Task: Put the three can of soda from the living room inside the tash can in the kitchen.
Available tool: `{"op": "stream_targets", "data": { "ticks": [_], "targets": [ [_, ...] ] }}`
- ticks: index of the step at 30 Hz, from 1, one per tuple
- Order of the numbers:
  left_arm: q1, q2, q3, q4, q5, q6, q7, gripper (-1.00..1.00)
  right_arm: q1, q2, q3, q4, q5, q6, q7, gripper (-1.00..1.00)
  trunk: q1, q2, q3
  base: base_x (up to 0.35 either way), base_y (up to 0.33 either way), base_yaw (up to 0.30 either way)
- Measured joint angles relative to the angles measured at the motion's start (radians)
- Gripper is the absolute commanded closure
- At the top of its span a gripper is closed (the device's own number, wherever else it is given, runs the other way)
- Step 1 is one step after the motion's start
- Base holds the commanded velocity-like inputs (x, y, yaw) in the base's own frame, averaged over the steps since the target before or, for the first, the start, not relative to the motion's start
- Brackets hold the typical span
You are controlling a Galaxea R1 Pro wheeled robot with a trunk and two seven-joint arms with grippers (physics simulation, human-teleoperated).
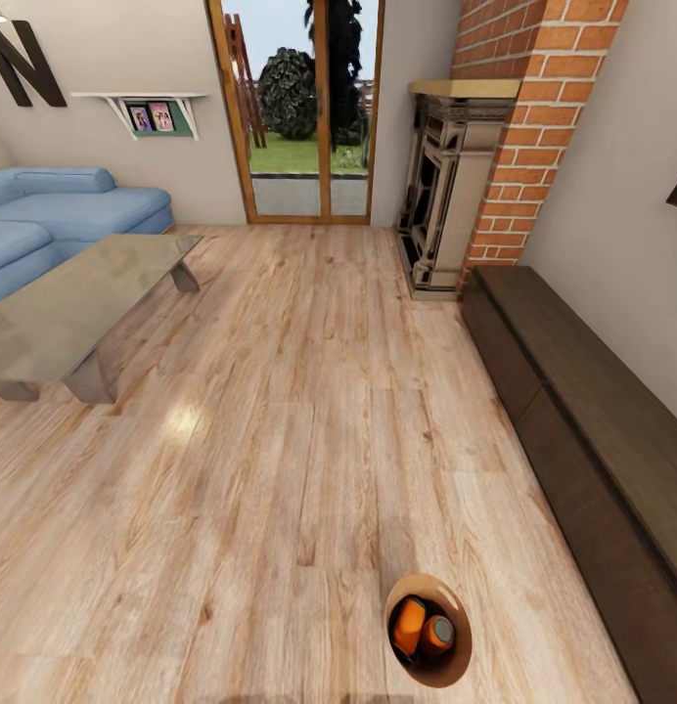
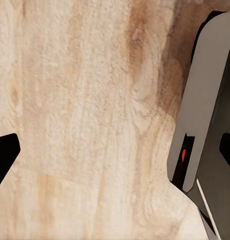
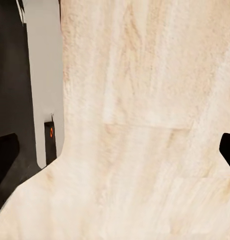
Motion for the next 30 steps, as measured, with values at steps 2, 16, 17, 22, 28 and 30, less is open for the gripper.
{"op": "stream_targets", "data": {
  "ticks": [2, 16, 17, 22, 28, 30],
  "targets": [
    [0.000, 0.000, 0.000, 0.000, 0.000, 0.001, 0.000, -1.00, 0.000, 0.004, 0.000, -0.004, 0.000, 0.001, -0.001, -1.00, 0.000, 0.000, 0.000, 0.000, 0.000, 0.000],
    [-0.001, 0.000, -0.001, 0.001, -0.004, 0.004, 0.000, -1.00, 0.000, 0.016, -0.135, -0.012, 0.002, -0.001, -0.001, -1.00, -0.046, 0.084, 0.037, 0.000, 0.000, 0.000],
    [0.000, 0.000, -0.001, 0.001, -0.004, 0.005, 0.000, -1.00, 0.000, 0.017, -0.139, -0.012, 0.002, -0.001, -0.001, -1.00, -0.050, 0.091, 0.041, 0.000, 0.000, 0.000],
    [0.000, -0.001, -0.002, 0.001, -0.005, 0.005, -0.001, -1.00, 0.000, 0.017, -0.151, -0.012, 0.003, -0.002, -0.001, -1.00, -0.069, 0.126, 0.056, 0.000, 0.000, 0.000],
    [0.000, 0.000, -0.001, 0.001, -0.004, 0.005, -0.001, -1.00, 0.000, 0.016, -0.153, -0.012, 0.005, -0.002, -0.001, -1.00, -0.092, 0.168, 0.075, 0.000, 0.000, 0.000],
    [0.000, 0.000, 0.000, 0.001, -0.002, 0.004, -0.001, -1.00, 0.000, 0.017, -0.150, -0.012, 0.006, -0.002, -0.001, -1.00, -0.100, 0.182, 0.081, 0.000, 0.000, 0.000]
  ]
}}
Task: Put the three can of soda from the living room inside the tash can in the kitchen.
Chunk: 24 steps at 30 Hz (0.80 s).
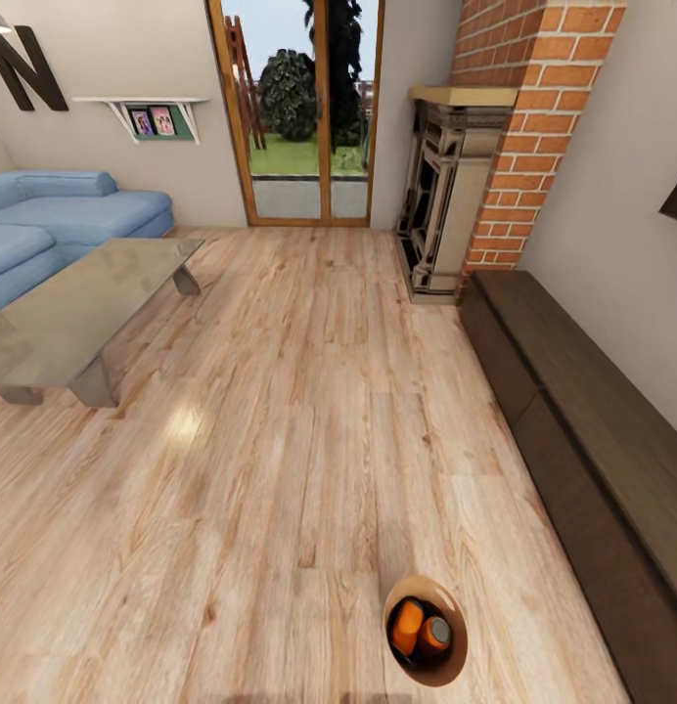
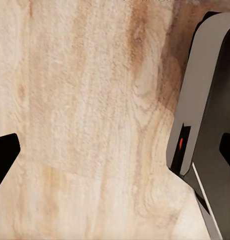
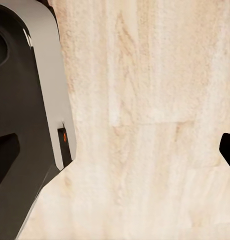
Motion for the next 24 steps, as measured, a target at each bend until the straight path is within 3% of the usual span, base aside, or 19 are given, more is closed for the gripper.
{"op": "stream_targets", "data": {
  "ticks": [9, 20, 24],
  "targets": [
    [-0.001, 0.000, 0.001, 0.000, 0.003, 0.000, 0.008, -1.00, 0.000, 0.011, 0.004, 0.002, 0.003, 0.000, 0.001, -1.00, 0.000, 0.000, 0.000, 0.000, 0.000, 0.000],
    [-0.001, -0.015, -0.001, -0.005, -0.003, 0.000, 0.009, -1.00, 0.000, 0.040, 0.003, 0.017, 0.003, 0.001, 0.002, -1.00, 0.000, 0.000, 0.000, 0.000, 0.000, 0.000],
    [-0.001, -0.020, -0.001, -0.006, -0.003, 0.000, 0.009, -1.00, 0.000, 0.063, 0.003, 0.019, 0.003, 0.001, 0.002, -1.00, 0.000, 0.000, 0.000, 0.000, 0.000, 0.000]
  ]
}}
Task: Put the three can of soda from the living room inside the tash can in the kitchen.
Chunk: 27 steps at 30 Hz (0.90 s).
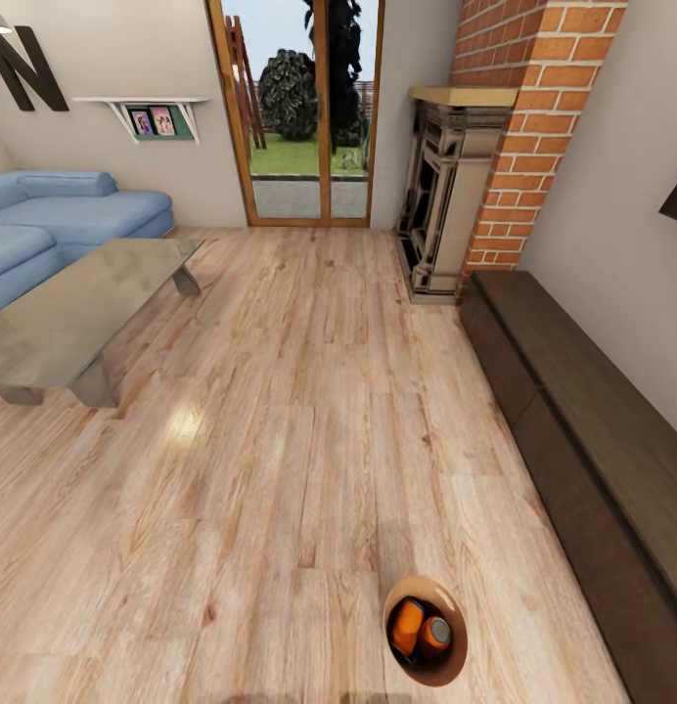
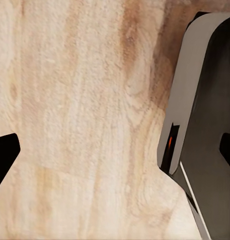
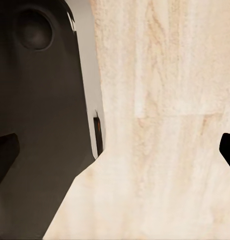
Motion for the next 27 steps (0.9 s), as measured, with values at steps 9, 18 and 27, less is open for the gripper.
{"op": "stream_targets", "data": {
  "ticks": [9, 18, 27],
  "targets": [
    [0.000, -0.001, 0.000, 0.000, 0.000, 0.000, 0.000, -1.00, 0.000, 0.018, -0.001, -0.001, -0.001, 0.000, 0.000, -1.00, 0.000, 0.000, 0.000, 0.000, 0.000, 0.000],
    [0.000, -0.001, 0.000, 0.000, 0.000, 0.000, 0.000, -1.00, 0.000, 0.019, -0.001, -0.001, -0.001, 0.000, 0.000, -1.00, 0.000, 0.000, 0.000, 0.000, 0.000, 0.000],
    [0.000, -0.001, 0.000, 0.000, 0.000, 0.000, 0.000, -1.00, 0.000, 0.019, -0.001, -0.001, -0.001, 0.000, 0.000, -1.00, 0.000, 0.000, 0.000, 0.000, 0.000, 0.000]
  ]
}}
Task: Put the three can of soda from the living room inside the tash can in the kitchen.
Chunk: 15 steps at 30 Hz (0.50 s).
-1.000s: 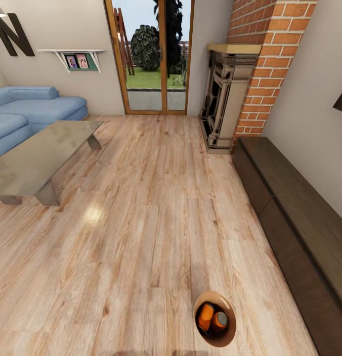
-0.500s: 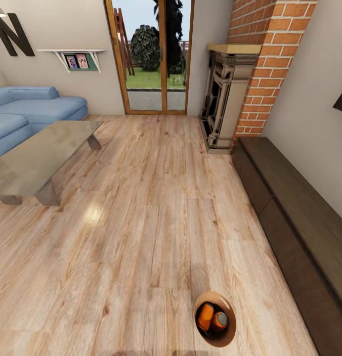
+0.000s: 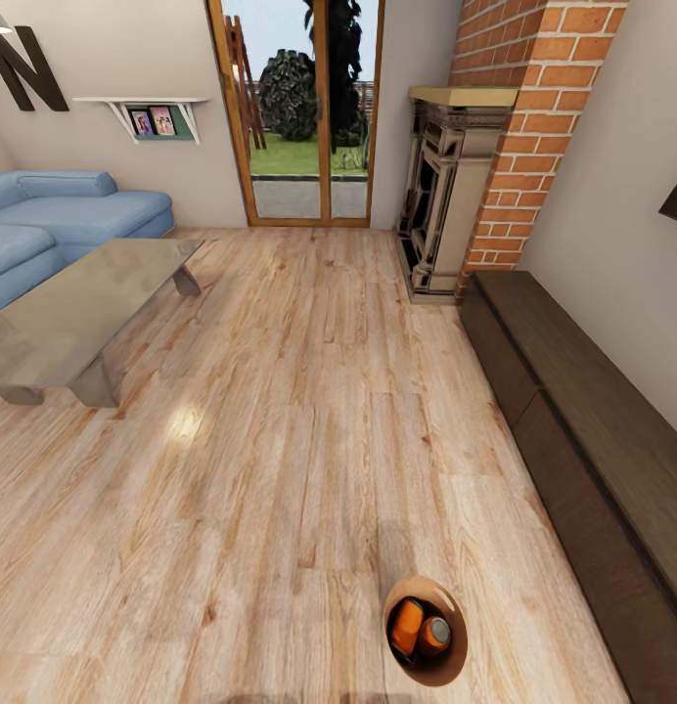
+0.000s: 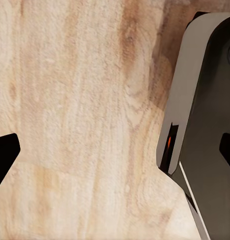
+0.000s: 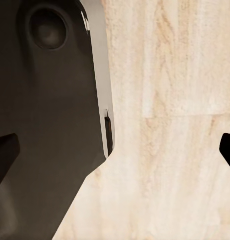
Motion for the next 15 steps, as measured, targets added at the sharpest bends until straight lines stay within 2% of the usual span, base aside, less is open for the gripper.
{"op": "stream_targets", "data": {
  "ticks": [15],
  "targets": [
    [0.000, 0.000, 0.000, 0.000, 0.001, -0.001, 0.000, -1.00, 0.000, 0.000, 0.000, 0.000, 0.000, 0.001, 0.000, -1.00, 0.000, 0.000, 0.000, 0.000, 0.000, 0.000]
  ]
}}
